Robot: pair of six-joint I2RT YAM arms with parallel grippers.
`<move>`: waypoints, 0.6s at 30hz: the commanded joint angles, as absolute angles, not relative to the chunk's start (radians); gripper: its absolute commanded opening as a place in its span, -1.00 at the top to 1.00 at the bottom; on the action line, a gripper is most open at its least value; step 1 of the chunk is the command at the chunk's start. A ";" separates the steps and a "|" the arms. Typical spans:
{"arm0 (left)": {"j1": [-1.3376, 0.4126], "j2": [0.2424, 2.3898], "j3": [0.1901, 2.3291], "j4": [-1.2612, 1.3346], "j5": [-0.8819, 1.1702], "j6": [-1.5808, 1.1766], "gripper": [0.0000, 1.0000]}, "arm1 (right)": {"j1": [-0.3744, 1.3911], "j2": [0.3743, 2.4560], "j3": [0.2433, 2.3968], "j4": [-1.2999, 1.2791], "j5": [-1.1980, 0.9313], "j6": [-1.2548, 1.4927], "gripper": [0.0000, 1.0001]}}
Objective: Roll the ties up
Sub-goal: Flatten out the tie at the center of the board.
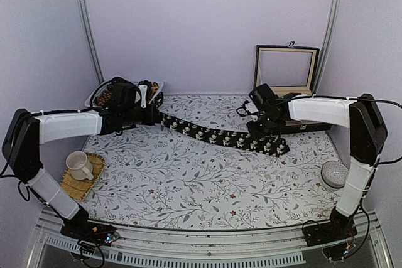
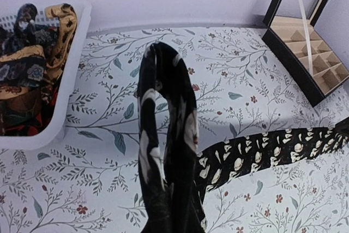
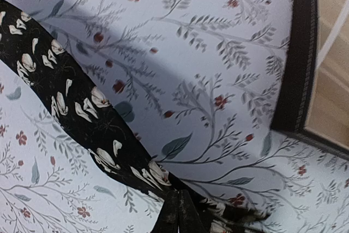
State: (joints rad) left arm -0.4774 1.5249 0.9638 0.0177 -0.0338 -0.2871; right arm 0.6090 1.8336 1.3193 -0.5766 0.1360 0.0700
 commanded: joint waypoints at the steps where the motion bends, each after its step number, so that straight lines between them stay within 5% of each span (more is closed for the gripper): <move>1: -0.462 1.542 1.012 0.181 -0.053 -0.286 1.00 | 0.602 1.693 1.408 -0.551 0.306 0.016 1.00; 9: -0.465 1.442 0.695 0.292 -0.084 -0.391 0.89 | 0.778 1.564 1.134 -0.618 0.206 0.103 1.00; 18: -0.465 1.319 0.458 0.276 -0.168 -0.500 0.07 | 0.919 1.496 1.013 -0.676 0.032 0.248 0.19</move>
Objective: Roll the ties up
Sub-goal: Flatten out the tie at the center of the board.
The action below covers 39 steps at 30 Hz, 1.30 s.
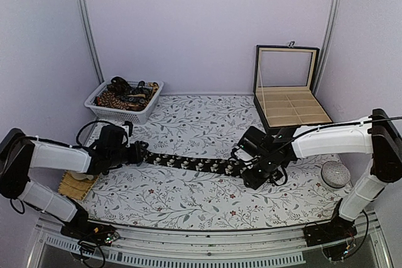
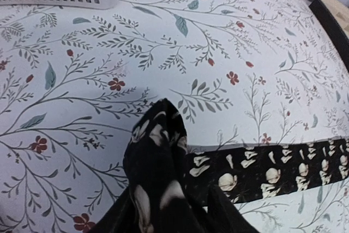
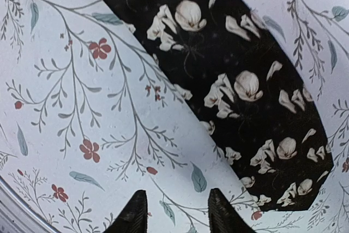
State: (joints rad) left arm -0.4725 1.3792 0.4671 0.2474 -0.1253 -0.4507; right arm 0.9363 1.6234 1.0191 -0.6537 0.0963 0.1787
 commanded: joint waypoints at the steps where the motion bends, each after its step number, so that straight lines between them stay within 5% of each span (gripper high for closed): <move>1: -0.464 1.311 0.463 0.264 -0.170 -0.501 0.00 | 0.920 1.488 1.019 -0.675 0.031 0.248 0.15; 11: -0.451 1.298 0.604 0.090 -0.238 -0.482 -0.85 | 0.777 1.493 1.036 -0.595 -0.046 0.303 -0.47; 15: -0.436 1.321 0.652 0.027 -0.261 -0.453 -0.99 | 0.718 1.473 1.000 -0.541 -0.056 0.318 -0.64; 25: -0.299 1.451 0.659 0.024 -0.058 -0.484 -1.00 | 0.662 1.531 0.943 -0.509 0.011 0.320 -0.73; 39: -0.196 1.659 0.824 -0.014 -0.060 -0.431 -0.88 | 0.508 1.508 0.851 -0.428 -0.084 0.348 -0.79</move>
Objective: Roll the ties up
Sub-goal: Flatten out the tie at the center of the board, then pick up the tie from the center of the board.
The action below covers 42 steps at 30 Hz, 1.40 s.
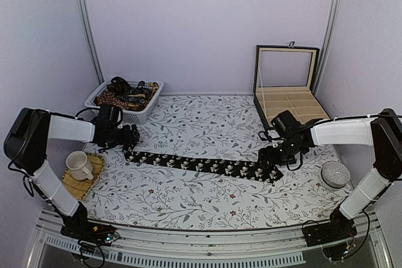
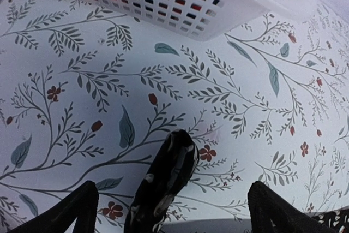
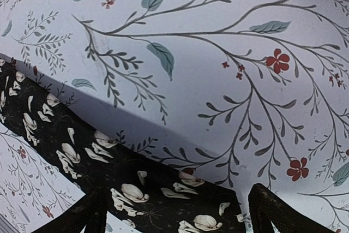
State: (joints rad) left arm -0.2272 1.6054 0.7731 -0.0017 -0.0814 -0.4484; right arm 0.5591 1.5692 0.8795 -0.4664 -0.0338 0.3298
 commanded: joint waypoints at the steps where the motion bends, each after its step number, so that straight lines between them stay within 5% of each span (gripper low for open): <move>1: -0.194 1.676 0.836 -0.016 -0.057 -0.429 -0.87 | 0.493 1.507 0.846 -0.423 -0.097 0.348 -0.79; 11: -0.187 1.750 0.868 0.000 0.018 -0.426 -0.59 | 0.439 1.546 0.804 -0.373 -0.268 0.344 -0.78; 23: -0.186 1.795 0.871 0.000 0.025 -0.423 0.04 | 0.439 1.588 0.784 -0.370 -0.326 0.318 -0.35; 30: -0.184 1.781 0.902 -0.005 0.034 -0.429 1.00 | 0.440 1.602 0.788 -0.367 -0.320 0.312 0.47; 35: -0.198 1.715 0.965 -0.025 0.062 -0.442 1.00 | 0.442 1.579 0.799 -0.362 -0.292 0.310 1.00; 38: -0.233 1.681 1.057 -0.057 0.060 -0.425 1.00 | 0.442 1.555 0.817 -0.363 -0.255 0.313 0.96; 42: -0.333 1.685 1.286 -0.103 0.052 -0.359 1.00 | 0.442 1.499 0.865 -0.348 -0.255 0.313 -0.10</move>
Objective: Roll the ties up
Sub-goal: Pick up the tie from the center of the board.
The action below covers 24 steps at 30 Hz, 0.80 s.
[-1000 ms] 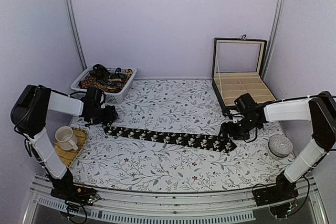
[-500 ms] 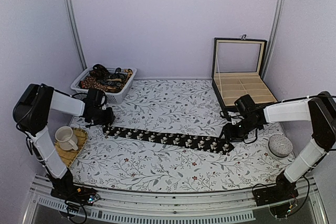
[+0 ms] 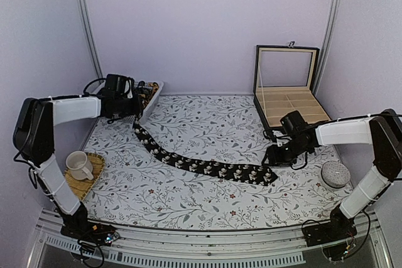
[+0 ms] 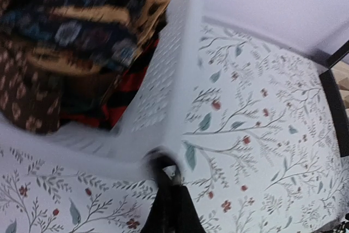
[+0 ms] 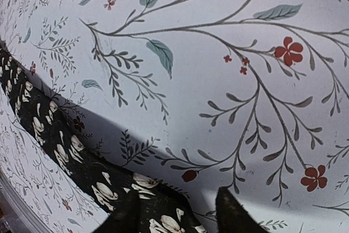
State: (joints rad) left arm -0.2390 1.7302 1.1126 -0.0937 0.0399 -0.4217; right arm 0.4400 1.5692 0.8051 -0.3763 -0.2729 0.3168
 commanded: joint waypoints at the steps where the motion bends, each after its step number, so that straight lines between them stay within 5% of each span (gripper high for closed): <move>1: -0.360 1.689 1.334 -0.096 0.059 -0.342 1.00 | 0.443 1.478 0.874 -0.338 -0.278 0.315 -0.25; 7: -0.503 1.683 1.483 0.046 0.164 -0.296 1.00 | 0.467 1.361 0.953 -0.163 -0.454 0.478 -0.66; 12: -0.628 1.619 1.446 0.253 0.225 -0.187 1.00 | 0.549 1.351 0.879 0.178 -0.441 0.870 -0.73; 24: -0.695 1.476 1.284 0.546 0.451 -0.073 1.00 | 0.714 1.770 0.853 0.841 -0.477 1.572 -0.82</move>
State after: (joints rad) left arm -0.6815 1.5105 1.3178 0.4393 0.3618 -0.1333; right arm 0.6704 1.6501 0.8631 0.6064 -0.4477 1.3304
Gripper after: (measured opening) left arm 0.009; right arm 0.910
